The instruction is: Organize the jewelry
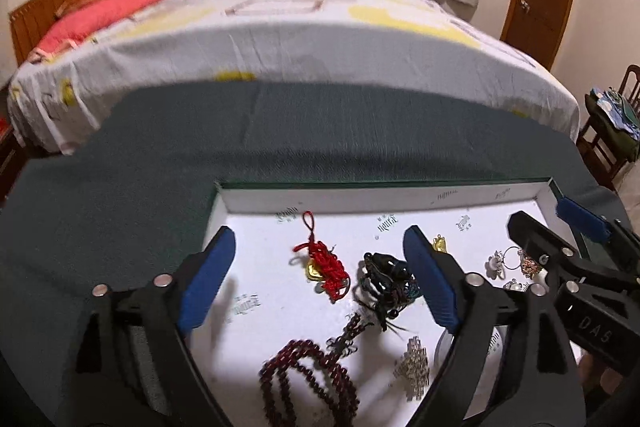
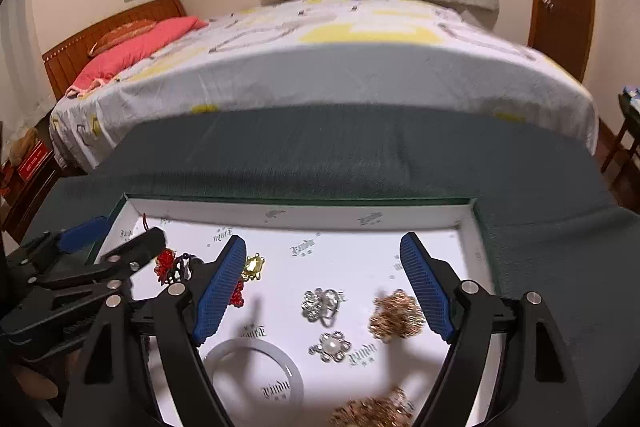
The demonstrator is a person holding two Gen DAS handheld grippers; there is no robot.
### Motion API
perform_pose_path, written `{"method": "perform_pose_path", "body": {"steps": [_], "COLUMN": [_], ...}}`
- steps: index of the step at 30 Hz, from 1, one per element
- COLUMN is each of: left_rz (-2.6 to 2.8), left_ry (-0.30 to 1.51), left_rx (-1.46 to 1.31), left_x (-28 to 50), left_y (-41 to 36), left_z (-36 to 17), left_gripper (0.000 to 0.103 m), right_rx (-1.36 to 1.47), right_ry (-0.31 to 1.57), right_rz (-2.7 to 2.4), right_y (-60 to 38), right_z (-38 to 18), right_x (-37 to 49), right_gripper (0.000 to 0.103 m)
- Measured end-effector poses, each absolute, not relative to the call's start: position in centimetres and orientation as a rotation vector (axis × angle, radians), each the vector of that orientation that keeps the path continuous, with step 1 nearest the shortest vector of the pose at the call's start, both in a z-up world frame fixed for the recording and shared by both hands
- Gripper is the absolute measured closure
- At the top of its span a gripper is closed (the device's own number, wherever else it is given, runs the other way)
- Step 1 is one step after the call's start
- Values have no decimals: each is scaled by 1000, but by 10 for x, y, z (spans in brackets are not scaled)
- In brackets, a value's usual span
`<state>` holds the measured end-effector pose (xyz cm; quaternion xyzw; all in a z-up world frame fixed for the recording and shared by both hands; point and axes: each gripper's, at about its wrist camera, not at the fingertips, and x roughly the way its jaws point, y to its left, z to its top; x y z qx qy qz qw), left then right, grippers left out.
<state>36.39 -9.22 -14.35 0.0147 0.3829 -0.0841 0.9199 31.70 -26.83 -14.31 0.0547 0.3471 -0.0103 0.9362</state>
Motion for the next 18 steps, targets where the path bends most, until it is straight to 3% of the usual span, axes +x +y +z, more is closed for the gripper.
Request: {"method": "perform_pose_path", "body": {"steps": [18], "left_rz": [-110], "left_ry": [610], "left_rx": [40], "left_x": [165], "left_y": [-59], "left_z": [-58], "left_gripper": [6], "right_rx": [103], "right_ry": [618], "right_rz": [-58], "right_y": [-282], "right_z": [-95], "right_x": [128], "right_gripper": [22]}}
